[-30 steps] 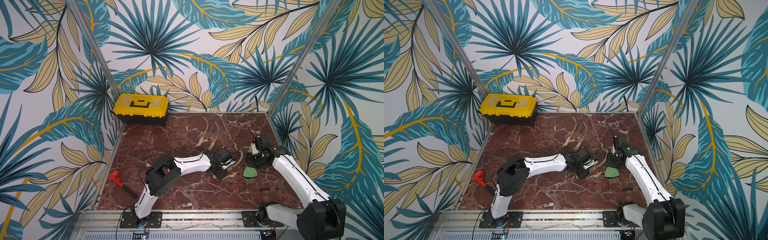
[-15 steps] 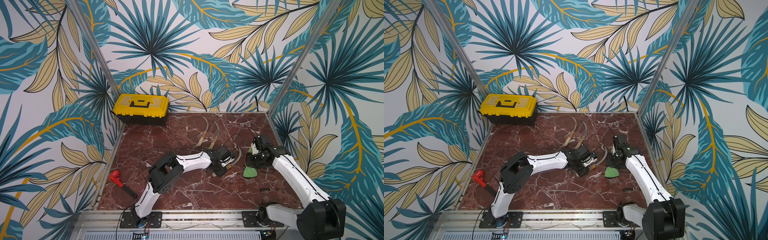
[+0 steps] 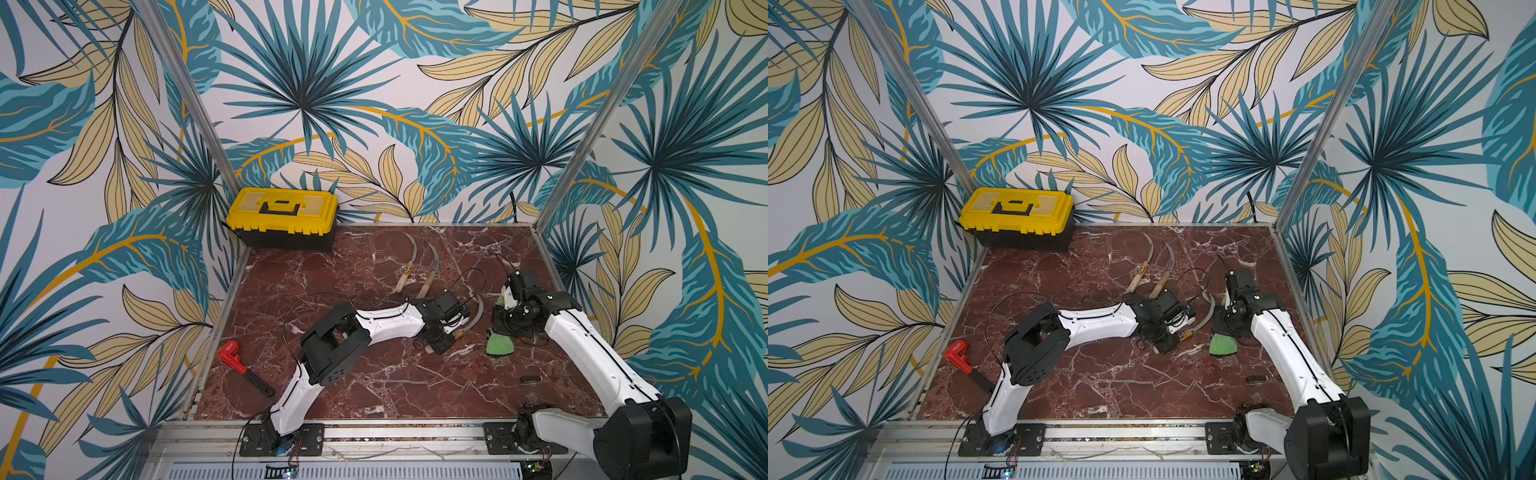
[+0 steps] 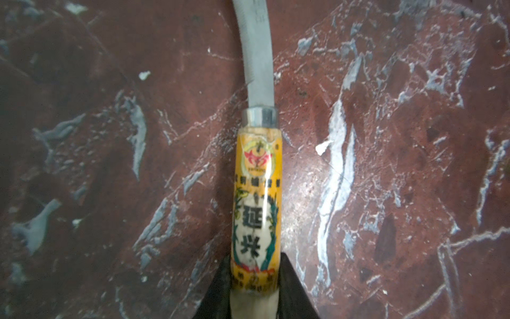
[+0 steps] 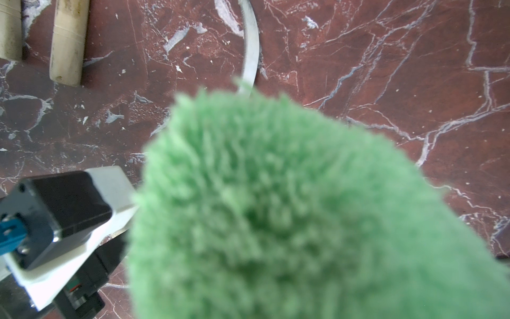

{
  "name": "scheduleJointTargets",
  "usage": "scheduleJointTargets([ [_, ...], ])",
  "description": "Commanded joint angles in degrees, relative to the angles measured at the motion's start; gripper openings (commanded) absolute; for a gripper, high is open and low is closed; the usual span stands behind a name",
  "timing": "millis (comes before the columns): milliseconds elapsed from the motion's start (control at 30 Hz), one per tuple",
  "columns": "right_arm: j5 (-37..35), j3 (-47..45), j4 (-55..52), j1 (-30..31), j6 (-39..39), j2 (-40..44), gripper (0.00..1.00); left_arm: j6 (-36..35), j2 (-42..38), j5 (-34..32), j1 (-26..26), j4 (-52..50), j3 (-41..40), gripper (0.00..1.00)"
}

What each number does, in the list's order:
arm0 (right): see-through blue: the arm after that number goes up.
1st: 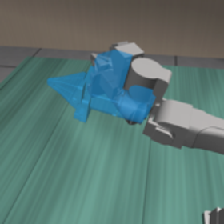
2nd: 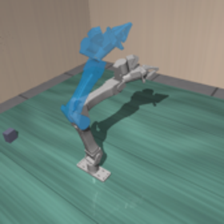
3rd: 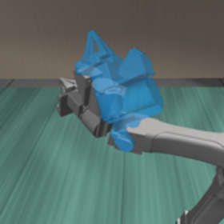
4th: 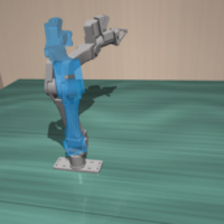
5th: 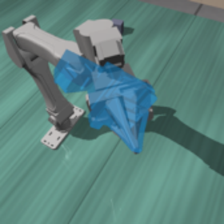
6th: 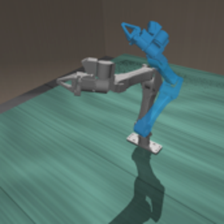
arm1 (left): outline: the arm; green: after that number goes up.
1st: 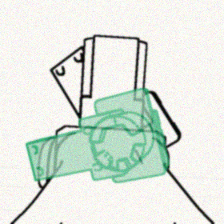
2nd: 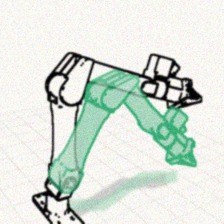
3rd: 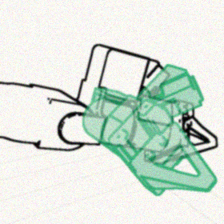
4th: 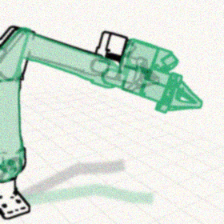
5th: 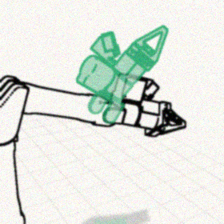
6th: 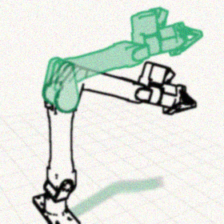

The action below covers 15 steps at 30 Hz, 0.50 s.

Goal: Wipe small sickles with rags
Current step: Place the small sickle at the center of the board.

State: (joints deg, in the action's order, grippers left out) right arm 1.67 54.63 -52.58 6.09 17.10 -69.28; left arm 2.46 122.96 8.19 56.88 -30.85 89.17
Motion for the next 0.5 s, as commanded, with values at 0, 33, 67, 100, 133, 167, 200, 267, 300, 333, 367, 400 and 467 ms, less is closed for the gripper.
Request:
scheduleJointTargets([
  [0,0.59,-0.5,-0.6,-0.2,-0.78,-0.33,0.15,0.61,0.68,0.09,-0.25,0.55,1.02,0.3],
  [33,0.52,-0.49,-0.62,-0.2,-0.78,-0.34,0.15,0.7,0.56,0.0,-0.23,0.66,0.93,0.31],
  [67,0.43,-0.41,-0.68,-0.2,-0.76,-0.33,0.15,0.78,0.36,-0.44,-0.26,0.87,0.68,0.32],
  [100,0.55,-0.32,-0.92,-0.2,-0.69,-0.41,0.15,1.1,-0.02,-0.83,-0.28,1.48,0.07,0.34],
  [133,0.65,-0.19,-0.92,-0.19,-0.67,-0.38,0.15,1.2,-0.55,-0.92,-0.28,2.31,-0.72,0.35],
  [167,0.66,-0.1,-0.96,-0.2,-0.71,-0.41,0.15,1.38,-1.36,-0.96,-0.29,3.37,-1.73,0.36],
  [200,0.7,-0.01,-1.04,-0.2,-0.65,-0.4,0.15,1.71,-2.12,-0.98,-0.28,4.44,-2.71,0.36],
  [267,1.04,0.21,-1.2,-0.2,-0.64,-0.5,0.15,2.1,-3.67,-1.01,-0.28,6.22,-4.85,0.37],
  [300,1.29,0.39,-1.19,-0.18,-0.74,-0.64,0.15,2.3,-4.75,-1.08,-0.3,7.31,-6.19,0.38],
  [333,1.4,0.55,-1.25,-0.2,-0.75,-0.81,0.15,2.51,-5.75,-1.09,-0.29,8.48,-7.69,0.38],
  [367,1.42,0.96,-1.34,-0.2,-0.86,-1.1,0.15,2.72,-7.23,-1.16,-0.28,10.0,-9.78,0.38],
  [400,1.49,1.37,-1.63,-0.2,-1.01,-1.5,0.15,2.97,-8.7,-1.25,-0.28,12.11,-12.2,0.38],
  [467,1.07,2.26,-2.42,-0.21,-1.35,-2.32,0.15,3.55,-11.35,-1.5,-0.28,16.18,-16.65,0.39],
])
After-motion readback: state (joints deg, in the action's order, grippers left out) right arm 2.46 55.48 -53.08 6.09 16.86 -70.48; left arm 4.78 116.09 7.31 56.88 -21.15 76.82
